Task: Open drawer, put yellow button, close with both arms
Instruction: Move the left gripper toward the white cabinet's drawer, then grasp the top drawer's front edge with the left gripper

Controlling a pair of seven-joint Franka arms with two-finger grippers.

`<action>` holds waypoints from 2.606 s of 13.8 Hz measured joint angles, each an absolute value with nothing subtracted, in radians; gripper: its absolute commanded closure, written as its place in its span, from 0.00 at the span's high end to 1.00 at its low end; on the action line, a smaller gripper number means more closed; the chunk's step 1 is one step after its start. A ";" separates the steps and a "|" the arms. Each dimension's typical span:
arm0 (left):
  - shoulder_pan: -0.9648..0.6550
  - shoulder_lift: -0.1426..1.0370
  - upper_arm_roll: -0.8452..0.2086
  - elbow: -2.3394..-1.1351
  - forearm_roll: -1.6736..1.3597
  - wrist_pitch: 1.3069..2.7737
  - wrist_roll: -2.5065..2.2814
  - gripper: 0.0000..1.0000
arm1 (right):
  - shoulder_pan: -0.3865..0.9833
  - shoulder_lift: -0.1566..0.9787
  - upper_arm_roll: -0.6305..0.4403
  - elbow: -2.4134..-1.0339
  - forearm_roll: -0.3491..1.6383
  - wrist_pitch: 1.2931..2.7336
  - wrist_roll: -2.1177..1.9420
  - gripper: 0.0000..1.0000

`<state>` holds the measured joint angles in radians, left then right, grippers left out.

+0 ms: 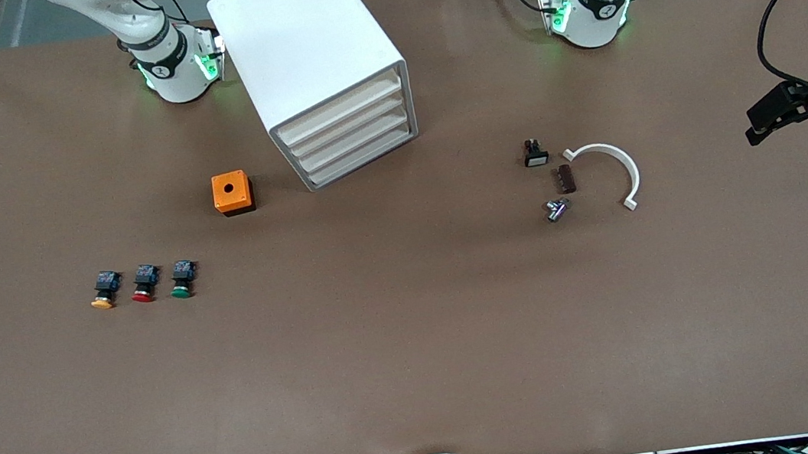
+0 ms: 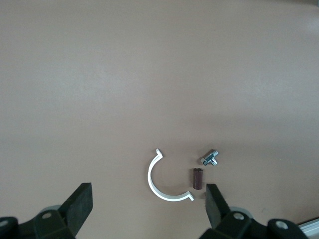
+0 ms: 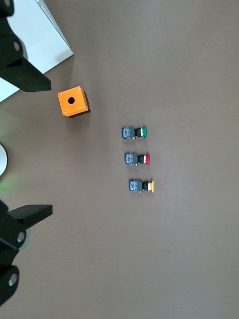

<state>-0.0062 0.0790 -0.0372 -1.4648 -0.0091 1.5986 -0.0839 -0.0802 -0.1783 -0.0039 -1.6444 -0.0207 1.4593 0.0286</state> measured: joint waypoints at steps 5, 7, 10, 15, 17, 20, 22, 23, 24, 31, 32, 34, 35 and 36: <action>-0.006 0.080 -0.037 -1.465 -0.009 1.599 -0.084 1.00 | -0.080 -0.178 -0.005 -1.644 -0.021 1.459 0.029 1.00; -0.006 0.080 -0.037 -1.465 -0.009 1.599 -0.084 1.00 | -0.080 -0.178 -0.005 -1.644 -0.021 1.459 0.029 1.00; -0.006 0.081 -0.037 -1.466 -0.009 1.598 -0.084 1.00 | -0.080 -0.178 -0.005 -1.644 -0.021 1.459 0.029 1.00; -0.002 0.106 -0.037 -1.468 -0.009 1.550 -0.084 1.00 | -0.080 -0.178 -0.005 -1.644 -0.021 1.459 0.029 1.00; -0.006 0.134 -0.040 -1.468 -0.013 1.544 -0.086 1.00 | -0.080 -0.178 -0.005 -1.644 -0.021 1.459 0.029 1.00; -0.030 0.192 -0.049 -1.469 -0.063 1.544 -0.139 1.00 | -0.080 -0.178 -0.005 -1.645 -0.021 1.458 0.029 1.00; -0.064 0.244 -0.050 -1.469 -0.098 1.544 -0.200 1.00 | -0.080 -0.178 -0.005 -1.645 -0.021 1.458 0.029 1.00; -0.087 0.272 -0.051 -1.469 -0.115 1.545 -0.246 1.00 | -0.080 -0.178 -0.005 -1.645 -0.021 1.458 0.029 1.00; -0.111 0.300 -0.052 -1.468 -0.134 1.545 -0.299 1.00 | -0.080 -0.178 -0.005 -1.645 -0.021 1.458 0.029 1.00; -0.216 0.432 -0.054 -1.463 -0.434 1.567 -0.723 1.00 | -0.080 -0.178 -0.005 -1.646 -0.021 1.458 0.029 1.00; -0.237 0.444 -0.054 -1.461 -0.470 1.569 -0.798 1.00 | -0.080 -0.178 -0.005 -1.646 -0.021 1.458 0.029 1.00; -0.272 0.479 -0.055 -1.448 -0.546 1.571 -0.993 1.00 | -0.080 -0.178 -0.005 -1.646 -0.021 1.458 0.029 1.00; -0.286 0.504 -0.055 -1.435 -0.568 1.572 -1.106 1.00 | -0.080 -0.178 -0.005 -1.646 -0.021 1.458 0.029 1.00; -0.300 0.531 -0.055 -1.419 -0.578 1.572 -1.210 1.00 | -0.080 -0.178 -0.005 -1.646 -0.021 1.458 0.029 1.00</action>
